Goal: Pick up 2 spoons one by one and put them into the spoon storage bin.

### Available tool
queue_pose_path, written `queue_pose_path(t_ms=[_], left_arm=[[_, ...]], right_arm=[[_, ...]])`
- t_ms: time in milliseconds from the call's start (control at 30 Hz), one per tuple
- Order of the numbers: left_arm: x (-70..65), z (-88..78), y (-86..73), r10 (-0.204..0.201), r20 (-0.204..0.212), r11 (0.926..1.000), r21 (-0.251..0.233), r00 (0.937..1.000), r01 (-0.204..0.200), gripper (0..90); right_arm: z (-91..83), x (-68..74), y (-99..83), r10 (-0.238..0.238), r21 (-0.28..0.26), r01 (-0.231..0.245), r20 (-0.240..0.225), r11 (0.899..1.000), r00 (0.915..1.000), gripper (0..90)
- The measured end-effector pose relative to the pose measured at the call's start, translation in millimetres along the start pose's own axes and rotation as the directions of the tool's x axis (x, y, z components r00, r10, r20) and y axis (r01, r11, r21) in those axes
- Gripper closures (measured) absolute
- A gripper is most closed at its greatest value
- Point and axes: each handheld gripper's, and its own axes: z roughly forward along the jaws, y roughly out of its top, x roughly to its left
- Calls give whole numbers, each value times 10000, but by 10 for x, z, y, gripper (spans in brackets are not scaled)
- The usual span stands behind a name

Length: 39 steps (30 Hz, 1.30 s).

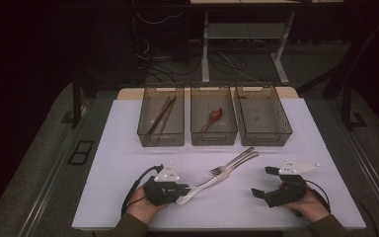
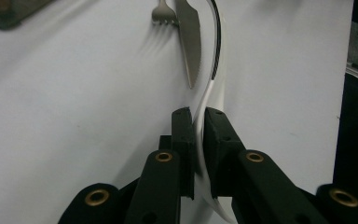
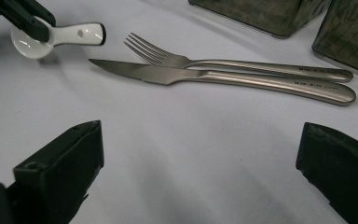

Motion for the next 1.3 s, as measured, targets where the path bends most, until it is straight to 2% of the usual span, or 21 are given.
queue_pose_path(t_ms=[133, 367, 700, 900, 1167, 1300], left_arm=[[61, -53, 22, 151, -106, 9997, -210, 9998, -153, 822], [153, -149, 65, 142, -185, 9974, -697, 9997, -155, 823], [200, -234, 178, 218, -137, 9906, -1347, 9997, -234, 823], [278, -284, 258, 325, -424, 9868, -1574, 9986, -388, 823], [390, -294, 373, 238, -668, 9803, -1943, 9975, -364, 823], [435, -277, 432, 318, -735, 9802, -1925, 9968, -454, 823]], right_arm=[[5, -4, -1, -47, 26, 47, 1, 10000, 10000, 5], [9, -6, -2, -44, 79, 44, -4, 10000, 10000, 5], [19, -9, -3, -42, 99, 41, 49, 9999, 10000, 5], [19, -10, -3, -28, 91, 28, 71, 10000, 10000, 5], [20, -9, -5, -47, 134, 46, 93, 9999, 9999, 5], [20, -8, -5, -51, 112, 50, 104, 9999, 9999, 5]])
